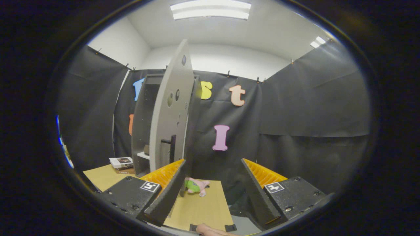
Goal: Open the shoe cabinet door, grab the shoes and put them into the shoe cabinet, then close the shoe cabinet door.
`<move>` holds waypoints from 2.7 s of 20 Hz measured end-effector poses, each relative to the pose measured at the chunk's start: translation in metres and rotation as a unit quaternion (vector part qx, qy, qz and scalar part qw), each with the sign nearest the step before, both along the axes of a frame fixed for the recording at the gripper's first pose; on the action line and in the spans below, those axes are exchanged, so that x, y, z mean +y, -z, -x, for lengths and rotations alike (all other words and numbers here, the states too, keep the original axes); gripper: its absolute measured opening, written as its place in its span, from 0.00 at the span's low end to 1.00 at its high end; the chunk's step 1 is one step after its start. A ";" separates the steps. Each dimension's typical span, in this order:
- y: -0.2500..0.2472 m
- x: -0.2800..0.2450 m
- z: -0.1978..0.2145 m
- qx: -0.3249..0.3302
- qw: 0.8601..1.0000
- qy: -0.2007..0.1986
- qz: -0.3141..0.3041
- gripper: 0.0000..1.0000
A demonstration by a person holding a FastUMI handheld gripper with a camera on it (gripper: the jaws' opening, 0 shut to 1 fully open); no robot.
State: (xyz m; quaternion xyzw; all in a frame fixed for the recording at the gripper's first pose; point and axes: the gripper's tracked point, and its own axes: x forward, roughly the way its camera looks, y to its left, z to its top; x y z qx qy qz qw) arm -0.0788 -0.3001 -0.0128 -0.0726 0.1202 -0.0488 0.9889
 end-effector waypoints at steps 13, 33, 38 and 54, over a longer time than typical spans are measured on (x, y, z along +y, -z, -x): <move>0.106 -0.018 -0.091 0.083 0.996 -0.011 -0.042 1.00; 0.095 0.098 -0.090 0.070 0.990 -0.094 -0.075 0.92; 0.095 0.131 -0.090 0.076 0.989 -0.102 -0.078 0.92; 0.098 0.203 -0.132 0.061 0.992 -0.100 -0.048 0.92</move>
